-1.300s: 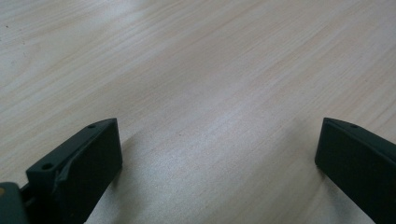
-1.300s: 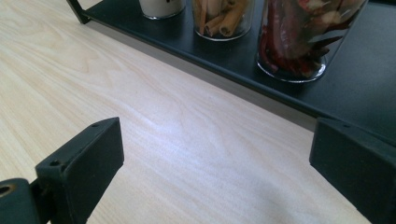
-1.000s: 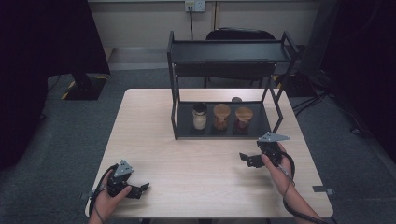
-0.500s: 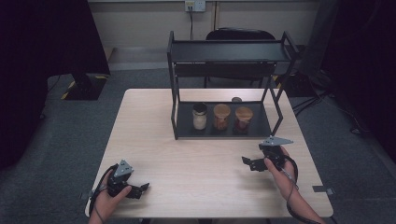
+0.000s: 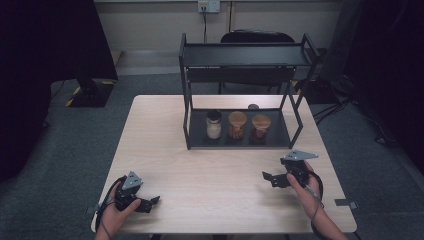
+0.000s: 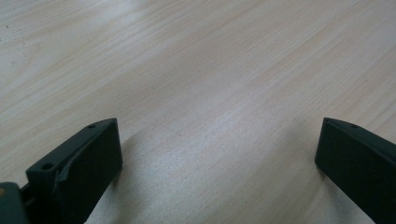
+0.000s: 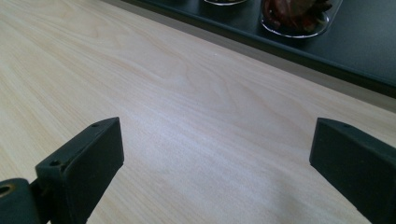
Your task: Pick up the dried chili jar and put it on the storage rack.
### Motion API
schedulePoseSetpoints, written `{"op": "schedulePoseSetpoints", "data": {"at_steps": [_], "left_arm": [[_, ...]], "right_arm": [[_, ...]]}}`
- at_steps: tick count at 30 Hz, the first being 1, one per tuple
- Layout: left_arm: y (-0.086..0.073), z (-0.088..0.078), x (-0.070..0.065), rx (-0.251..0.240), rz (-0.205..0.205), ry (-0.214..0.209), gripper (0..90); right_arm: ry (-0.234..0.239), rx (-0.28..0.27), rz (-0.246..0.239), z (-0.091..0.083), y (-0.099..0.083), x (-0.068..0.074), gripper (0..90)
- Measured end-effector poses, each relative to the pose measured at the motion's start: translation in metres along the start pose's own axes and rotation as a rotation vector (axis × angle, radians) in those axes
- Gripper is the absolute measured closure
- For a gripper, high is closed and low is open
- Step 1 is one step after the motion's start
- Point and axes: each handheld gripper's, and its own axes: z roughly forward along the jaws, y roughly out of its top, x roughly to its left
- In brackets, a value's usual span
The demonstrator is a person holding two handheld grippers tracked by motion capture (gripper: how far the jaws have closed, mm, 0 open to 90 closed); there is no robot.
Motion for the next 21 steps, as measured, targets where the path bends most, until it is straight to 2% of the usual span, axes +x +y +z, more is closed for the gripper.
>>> {"op": "schedulePoseSetpoints", "data": {"at_steps": [21], "left_arm": [[0.000, 0.000, 0.000, 0.000, 0.000, 0.000, 0.1]], "right_arm": [[0.014, 0.012, -0.008, -0.009, -0.012, 0.001, 1.7]]}}
